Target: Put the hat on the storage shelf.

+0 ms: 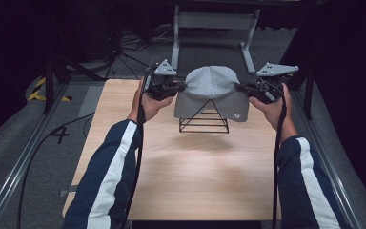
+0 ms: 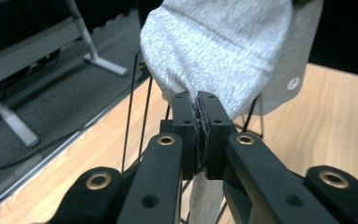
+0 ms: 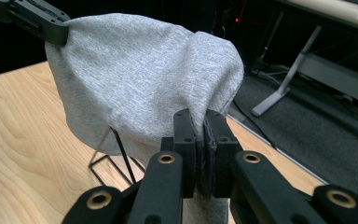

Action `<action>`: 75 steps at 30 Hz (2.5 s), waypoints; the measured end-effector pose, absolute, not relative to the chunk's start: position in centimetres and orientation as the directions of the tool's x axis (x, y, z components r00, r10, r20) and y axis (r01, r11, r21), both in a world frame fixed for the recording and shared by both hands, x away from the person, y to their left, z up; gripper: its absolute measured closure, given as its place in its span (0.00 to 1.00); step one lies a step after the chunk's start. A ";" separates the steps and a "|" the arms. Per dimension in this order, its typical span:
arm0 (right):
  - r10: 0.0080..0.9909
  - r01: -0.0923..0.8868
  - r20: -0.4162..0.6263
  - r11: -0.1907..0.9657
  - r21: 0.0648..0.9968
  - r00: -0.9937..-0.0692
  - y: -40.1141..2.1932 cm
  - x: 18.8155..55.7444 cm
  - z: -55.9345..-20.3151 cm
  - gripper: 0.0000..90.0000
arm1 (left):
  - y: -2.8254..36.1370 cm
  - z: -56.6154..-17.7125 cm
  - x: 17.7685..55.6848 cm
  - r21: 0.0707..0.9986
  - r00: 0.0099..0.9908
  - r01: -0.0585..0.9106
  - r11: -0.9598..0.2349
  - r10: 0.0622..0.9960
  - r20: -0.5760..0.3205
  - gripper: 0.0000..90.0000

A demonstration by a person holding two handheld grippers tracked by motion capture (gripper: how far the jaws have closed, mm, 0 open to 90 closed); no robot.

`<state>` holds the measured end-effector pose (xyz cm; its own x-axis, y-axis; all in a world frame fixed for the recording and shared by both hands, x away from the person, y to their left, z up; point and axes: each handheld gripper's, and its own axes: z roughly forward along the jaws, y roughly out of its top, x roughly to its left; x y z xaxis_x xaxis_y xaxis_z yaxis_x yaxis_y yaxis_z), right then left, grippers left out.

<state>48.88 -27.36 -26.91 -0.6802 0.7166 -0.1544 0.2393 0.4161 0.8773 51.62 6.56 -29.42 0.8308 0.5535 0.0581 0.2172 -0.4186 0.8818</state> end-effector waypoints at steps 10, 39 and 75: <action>0.732 0.318 -0.107 0.417 0.851 -0.673 -27.3 50.1 -31.0 0.95 | 5.9 -33.2 52.5 0.855 0.829 0.273 -0.441 0.558 0.024 0.96; 0.750 0.431 -0.067 0.448 0.783 -0.658 -26.2 50.6 -38.3 0.94 | 5.0 -39.2 51.9 0.777 0.800 0.311 -0.548 0.592 0.098 0.96; 0.749 0.430 -0.159 0.525 0.734 -0.643 -33.3 38.3 -39.2 0.39 | 17.8 -41.0 38.7 0.723 0.822 0.256 -0.642 0.538 0.187 0.39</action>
